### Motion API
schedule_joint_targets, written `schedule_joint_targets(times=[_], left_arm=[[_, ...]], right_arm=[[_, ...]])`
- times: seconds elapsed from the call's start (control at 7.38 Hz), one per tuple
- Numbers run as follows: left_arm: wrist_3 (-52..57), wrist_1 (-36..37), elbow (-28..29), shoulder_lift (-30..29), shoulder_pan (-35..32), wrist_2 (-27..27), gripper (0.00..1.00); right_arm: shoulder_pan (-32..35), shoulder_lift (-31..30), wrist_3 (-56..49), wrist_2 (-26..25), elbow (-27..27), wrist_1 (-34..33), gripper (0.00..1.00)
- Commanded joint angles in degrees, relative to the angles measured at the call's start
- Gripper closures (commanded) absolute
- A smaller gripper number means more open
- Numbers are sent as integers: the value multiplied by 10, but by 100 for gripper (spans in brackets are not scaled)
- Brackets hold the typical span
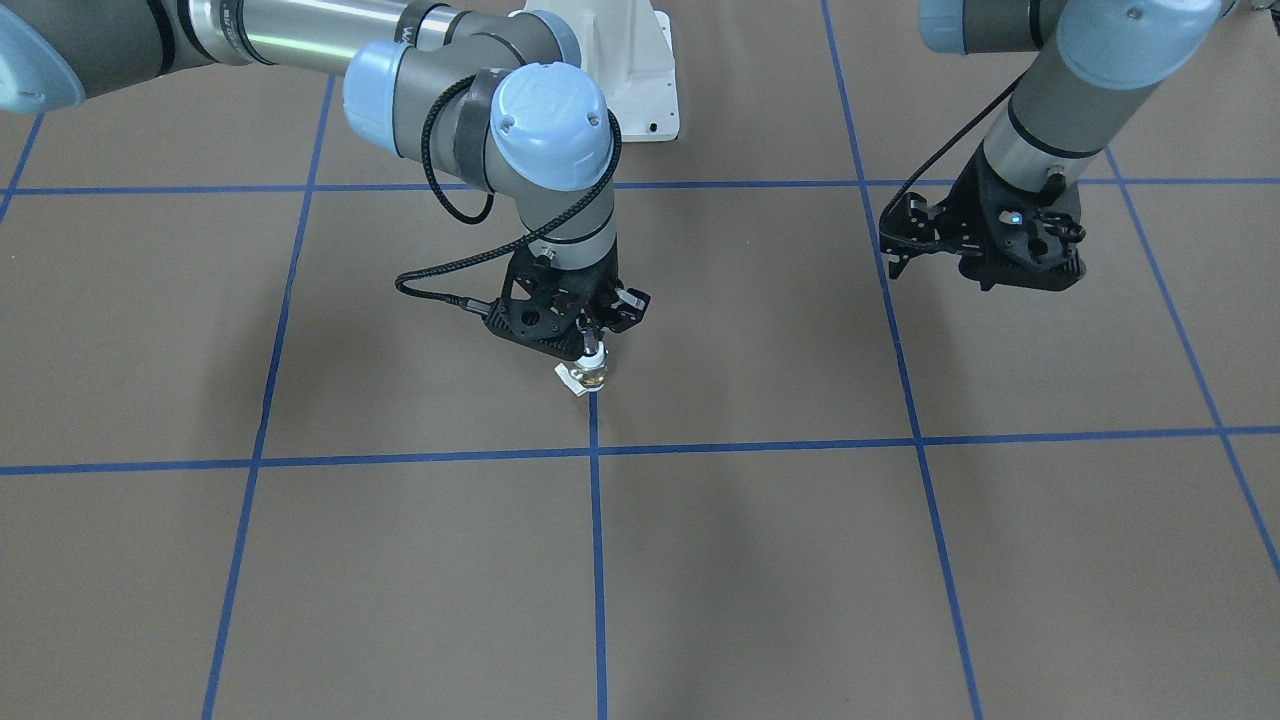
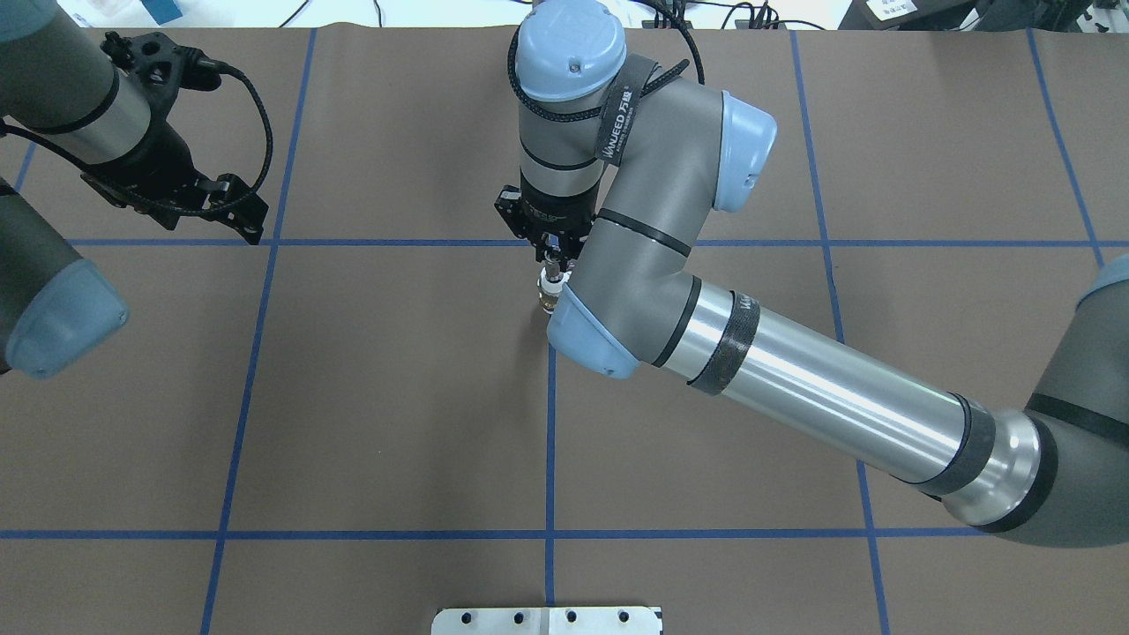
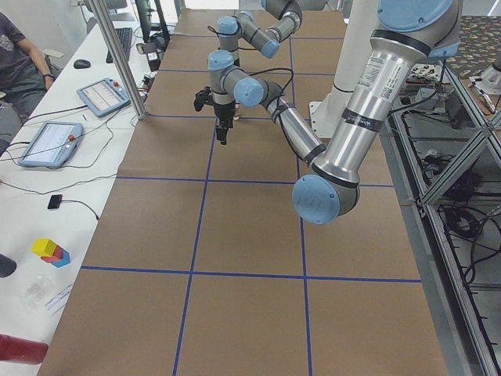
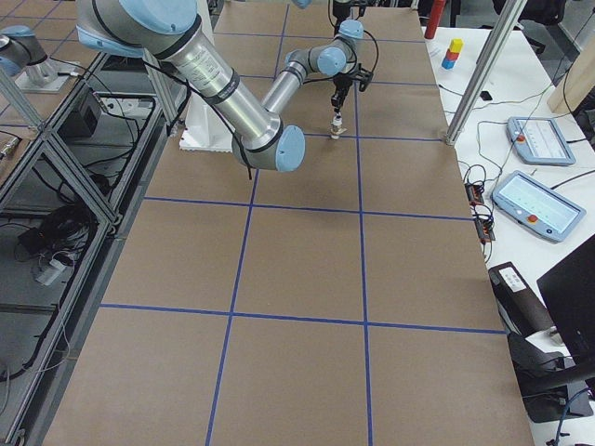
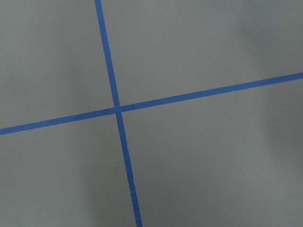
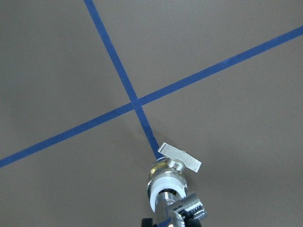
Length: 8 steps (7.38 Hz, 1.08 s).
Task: Assemble PPR valve and pipe with both arms
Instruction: 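Lower the fitting onto the valve top and press it down with the right gripper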
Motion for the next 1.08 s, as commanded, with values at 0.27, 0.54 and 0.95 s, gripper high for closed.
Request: schedule_joint_targets(times=[0.27,0.54,0.95], left_arm=[[0,0,-1,-2,0,0,1],[-1,0,-1,-2,0,0,1],[-19,-1,-6,-3,2,-1,1]], right_arm=[[-1,0,0,1,-1,-1,100],[-2,2,-1,1,-8,-1,100],[-2,2,-2,1,-13,0,100]])
